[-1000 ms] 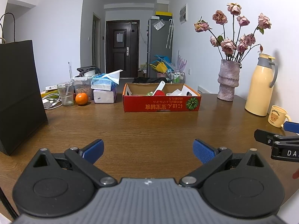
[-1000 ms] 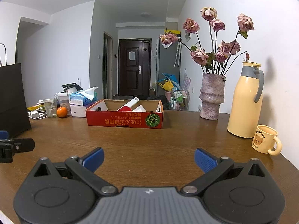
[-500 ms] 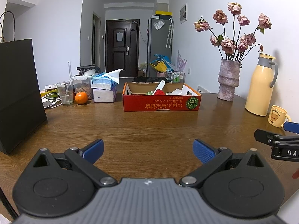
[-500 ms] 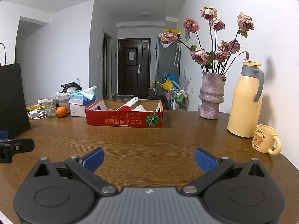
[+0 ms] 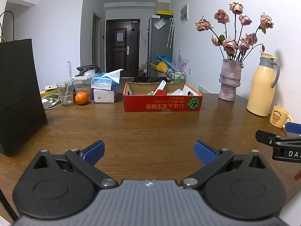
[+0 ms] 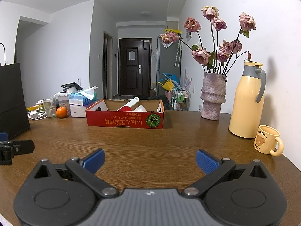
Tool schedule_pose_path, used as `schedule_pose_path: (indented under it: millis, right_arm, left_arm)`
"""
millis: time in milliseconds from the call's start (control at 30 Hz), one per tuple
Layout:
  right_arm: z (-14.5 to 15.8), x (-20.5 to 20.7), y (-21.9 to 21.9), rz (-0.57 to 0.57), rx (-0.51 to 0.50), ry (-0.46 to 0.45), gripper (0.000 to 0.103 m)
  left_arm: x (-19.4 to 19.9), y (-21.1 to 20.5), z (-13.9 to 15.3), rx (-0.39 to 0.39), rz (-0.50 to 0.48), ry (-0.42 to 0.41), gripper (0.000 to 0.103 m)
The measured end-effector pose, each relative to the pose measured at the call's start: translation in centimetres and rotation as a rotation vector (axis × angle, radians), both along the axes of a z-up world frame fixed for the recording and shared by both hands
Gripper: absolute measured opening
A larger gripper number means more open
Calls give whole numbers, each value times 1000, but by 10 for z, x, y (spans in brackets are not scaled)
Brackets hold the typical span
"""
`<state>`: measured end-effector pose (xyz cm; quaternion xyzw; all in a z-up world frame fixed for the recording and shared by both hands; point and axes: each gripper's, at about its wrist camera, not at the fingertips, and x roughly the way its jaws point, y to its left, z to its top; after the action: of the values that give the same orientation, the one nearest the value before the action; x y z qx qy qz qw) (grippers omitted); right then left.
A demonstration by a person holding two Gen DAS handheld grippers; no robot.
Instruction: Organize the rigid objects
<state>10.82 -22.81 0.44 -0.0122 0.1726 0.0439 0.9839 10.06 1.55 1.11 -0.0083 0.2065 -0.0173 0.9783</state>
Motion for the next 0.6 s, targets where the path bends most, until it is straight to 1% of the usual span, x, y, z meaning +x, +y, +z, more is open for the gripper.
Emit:
schedule_pose_path:
  millis: [600]
  right_arm:
    - [-1,1,1,-1,-2,2,103]
  left_arm:
    - [2,0,-2,0,0,4,103]
